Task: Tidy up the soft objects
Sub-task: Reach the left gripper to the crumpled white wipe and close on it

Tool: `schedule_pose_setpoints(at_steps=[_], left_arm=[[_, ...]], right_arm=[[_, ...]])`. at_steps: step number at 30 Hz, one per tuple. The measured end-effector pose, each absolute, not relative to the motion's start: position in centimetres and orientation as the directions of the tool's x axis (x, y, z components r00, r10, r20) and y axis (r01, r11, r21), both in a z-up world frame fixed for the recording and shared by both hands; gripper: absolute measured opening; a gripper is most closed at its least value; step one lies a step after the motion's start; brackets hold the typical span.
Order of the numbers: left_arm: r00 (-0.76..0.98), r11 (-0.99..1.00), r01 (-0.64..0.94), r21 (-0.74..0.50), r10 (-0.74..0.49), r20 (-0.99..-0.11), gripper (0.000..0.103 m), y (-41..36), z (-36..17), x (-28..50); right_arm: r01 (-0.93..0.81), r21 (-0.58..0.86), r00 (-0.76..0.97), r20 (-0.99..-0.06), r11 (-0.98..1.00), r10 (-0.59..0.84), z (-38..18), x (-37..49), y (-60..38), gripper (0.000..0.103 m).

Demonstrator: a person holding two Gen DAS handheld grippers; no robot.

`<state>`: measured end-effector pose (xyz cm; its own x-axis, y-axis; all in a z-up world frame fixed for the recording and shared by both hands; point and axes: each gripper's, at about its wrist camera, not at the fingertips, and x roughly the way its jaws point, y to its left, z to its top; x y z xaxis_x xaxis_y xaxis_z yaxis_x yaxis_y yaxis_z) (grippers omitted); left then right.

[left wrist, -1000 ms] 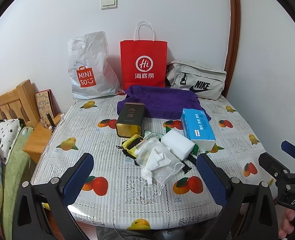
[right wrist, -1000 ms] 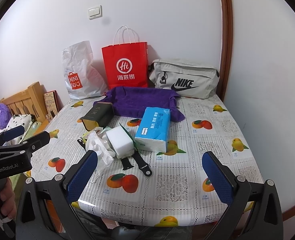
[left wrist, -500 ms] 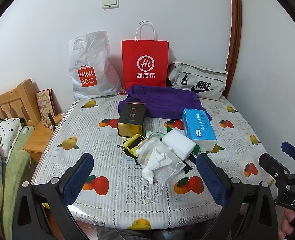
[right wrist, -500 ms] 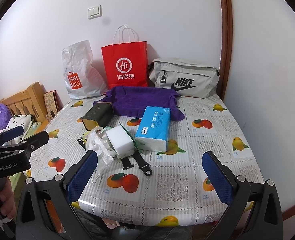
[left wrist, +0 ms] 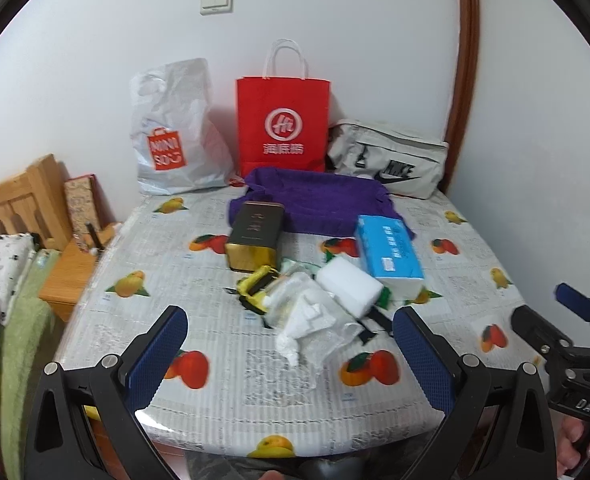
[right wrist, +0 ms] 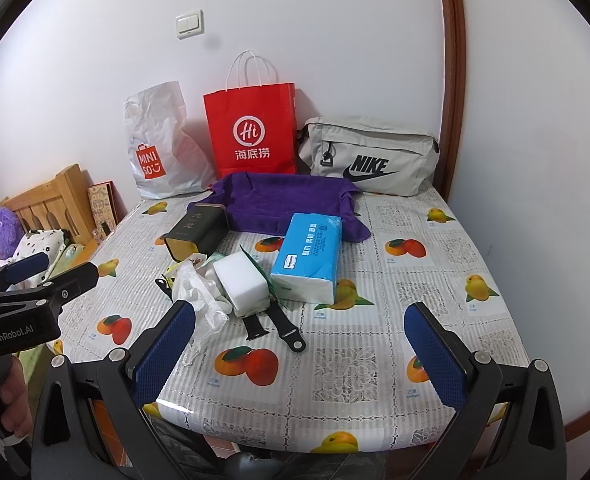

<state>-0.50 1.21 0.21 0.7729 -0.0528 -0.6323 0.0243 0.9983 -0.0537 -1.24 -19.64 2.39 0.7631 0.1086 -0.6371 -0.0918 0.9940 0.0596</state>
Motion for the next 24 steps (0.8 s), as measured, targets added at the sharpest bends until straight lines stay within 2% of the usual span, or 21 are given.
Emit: schedule_pose_setpoints(at_steps=[6,12,24], left_arm=[[0.773,0.997,0.037,-0.072,-0.074,-0.63,0.103,1.4,-0.4,-0.3],[0.773,0.998,0.017,-0.063,-0.053,-0.632,0.103,1.9,-2.3,0.9],[0.68,0.993,0.069,-0.1,-0.12,-0.724,0.1,2.6,-10.0,5.0]], right_arm=[[-0.101,0.053,0.77,-0.628,0.994,0.111,2.1,-1.2,-19.6,0.103],[-0.109,0.08,0.74,-0.659,0.991,0.134,0.2,0.1,-19.7,0.103],[-0.125,0.088,0.668,-0.729,0.988,0.149,-5.3,2.9,-19.2,0.103]])
